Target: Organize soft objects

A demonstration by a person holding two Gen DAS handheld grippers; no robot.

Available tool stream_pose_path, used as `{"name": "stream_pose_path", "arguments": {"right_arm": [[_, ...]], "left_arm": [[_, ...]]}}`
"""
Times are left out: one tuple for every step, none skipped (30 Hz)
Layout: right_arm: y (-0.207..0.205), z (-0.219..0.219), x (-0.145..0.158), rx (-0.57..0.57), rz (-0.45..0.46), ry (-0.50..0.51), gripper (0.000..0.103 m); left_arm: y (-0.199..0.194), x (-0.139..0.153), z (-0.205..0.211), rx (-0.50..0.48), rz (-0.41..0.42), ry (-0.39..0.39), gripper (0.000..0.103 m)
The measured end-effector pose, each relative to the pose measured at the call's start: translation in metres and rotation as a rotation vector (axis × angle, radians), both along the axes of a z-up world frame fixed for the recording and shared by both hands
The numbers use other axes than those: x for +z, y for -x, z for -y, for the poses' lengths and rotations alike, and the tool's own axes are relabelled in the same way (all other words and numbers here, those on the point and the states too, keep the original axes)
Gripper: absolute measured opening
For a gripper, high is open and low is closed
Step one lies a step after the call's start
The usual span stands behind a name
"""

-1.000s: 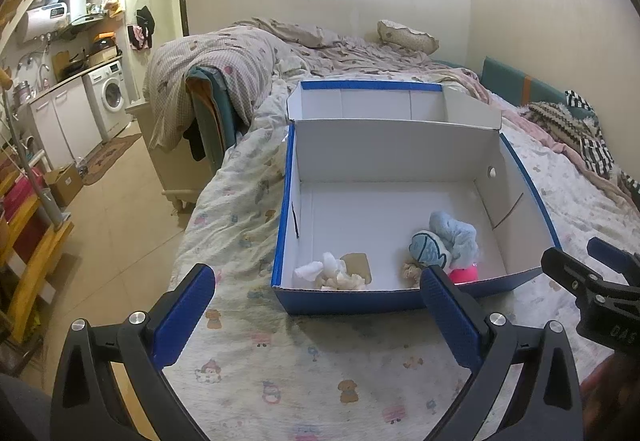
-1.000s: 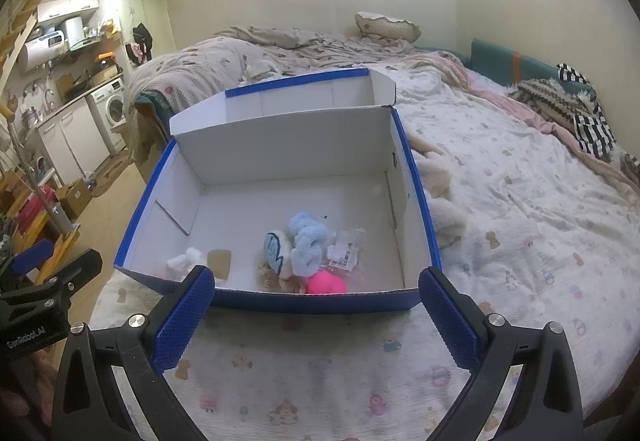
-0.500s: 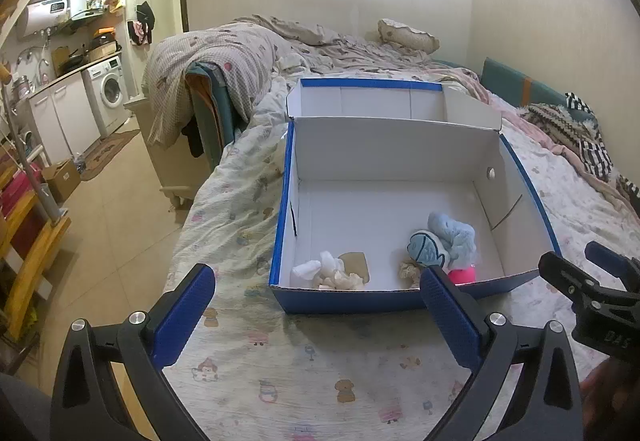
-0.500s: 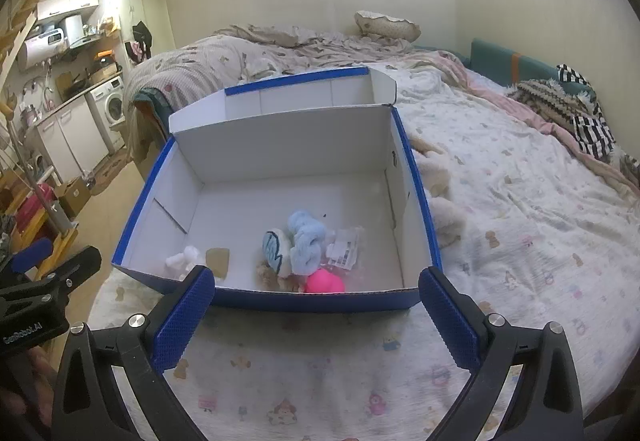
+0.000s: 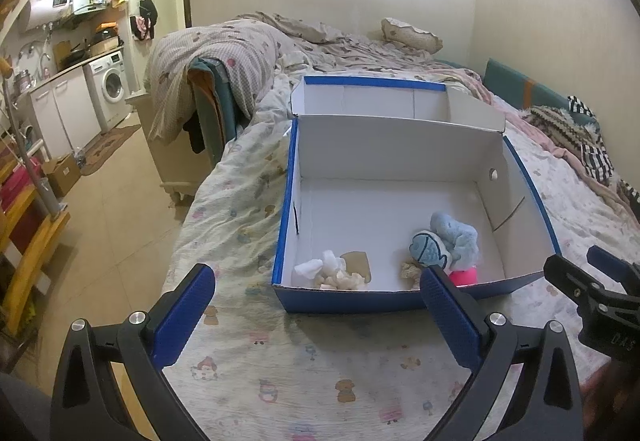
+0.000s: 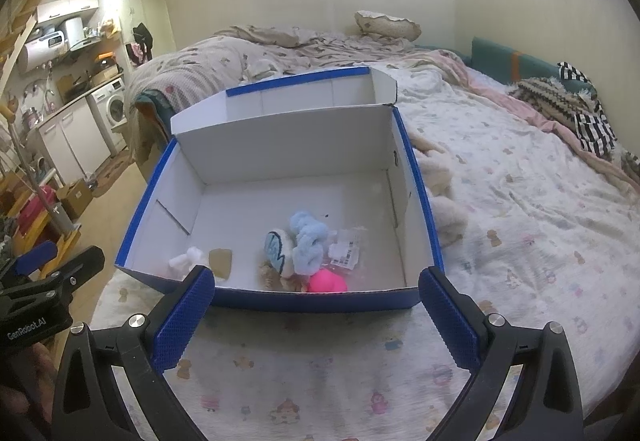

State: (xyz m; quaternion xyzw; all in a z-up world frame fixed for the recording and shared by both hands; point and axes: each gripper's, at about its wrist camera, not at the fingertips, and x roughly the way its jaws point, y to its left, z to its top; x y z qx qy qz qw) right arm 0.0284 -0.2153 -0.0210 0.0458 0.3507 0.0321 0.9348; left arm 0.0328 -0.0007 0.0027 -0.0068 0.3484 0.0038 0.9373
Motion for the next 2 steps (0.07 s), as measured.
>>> {"name": "stream_pose_path", "arguments": {"right_arm": [[-0.0003, -0.0002, 0.0001, 0.002, -0.001, -0.004, 0.103], [-0.0007, -0.0006, 0.0002, 0.003, -0.002, -0.007, 0.103]], "left_arm": [[0.0, -0.0002, -0.0002, -0.001, 0.001, 0.002, 0.102], [-0.0001, -0.0004, 0.0001, -0.002, 0.001, 0.002, 0.102]]}}
